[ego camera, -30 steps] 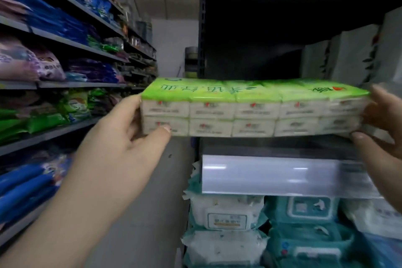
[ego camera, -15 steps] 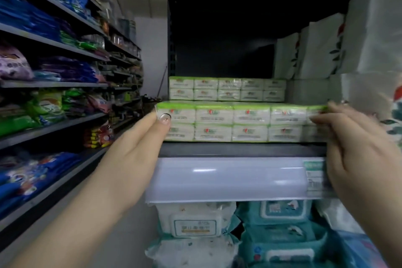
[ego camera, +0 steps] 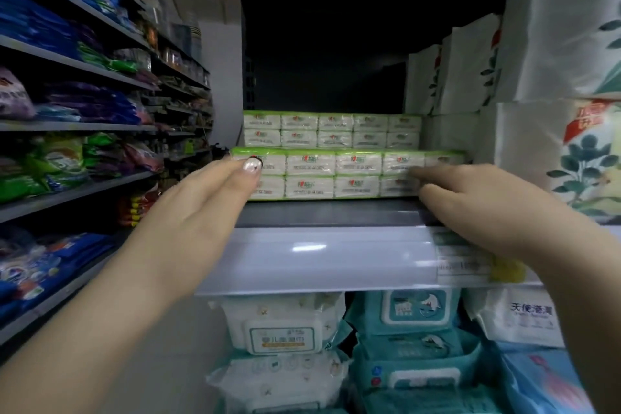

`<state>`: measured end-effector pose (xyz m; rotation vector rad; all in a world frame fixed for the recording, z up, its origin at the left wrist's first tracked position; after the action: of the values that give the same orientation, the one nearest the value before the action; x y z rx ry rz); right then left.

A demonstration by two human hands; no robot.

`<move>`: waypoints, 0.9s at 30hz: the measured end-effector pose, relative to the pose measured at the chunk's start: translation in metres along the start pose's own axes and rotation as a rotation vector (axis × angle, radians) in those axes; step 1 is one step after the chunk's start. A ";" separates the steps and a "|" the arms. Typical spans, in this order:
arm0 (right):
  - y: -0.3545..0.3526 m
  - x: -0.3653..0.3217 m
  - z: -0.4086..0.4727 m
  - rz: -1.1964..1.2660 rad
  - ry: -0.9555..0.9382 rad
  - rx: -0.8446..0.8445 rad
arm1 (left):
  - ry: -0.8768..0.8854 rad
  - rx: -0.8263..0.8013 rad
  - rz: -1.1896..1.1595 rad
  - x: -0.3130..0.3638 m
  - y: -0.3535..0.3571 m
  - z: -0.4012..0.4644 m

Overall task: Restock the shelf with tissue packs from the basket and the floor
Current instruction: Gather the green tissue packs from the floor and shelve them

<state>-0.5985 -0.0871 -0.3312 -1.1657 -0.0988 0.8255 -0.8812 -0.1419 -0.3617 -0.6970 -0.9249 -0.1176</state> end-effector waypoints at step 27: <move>0.043 -0.079 -0.057 0.135 -0.637 0.424 | 0.540 0.252 0.498 0.018 -0.049 -0.146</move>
<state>-0.6501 -0.1737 -0.3655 -0.4857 -0.3535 1.2471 -0.7881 -0.2639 -0.3816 -0.5990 -0.2267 0.2416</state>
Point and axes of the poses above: each hand's wrist, its own z-axis towards the middle knuckle, its own y-axis out of the palm, x = y × z, the point moved 6 cm from there along z, towards the middle knuckle, and after that the axes turned 11 degrees about z, right-handed, at the moved point
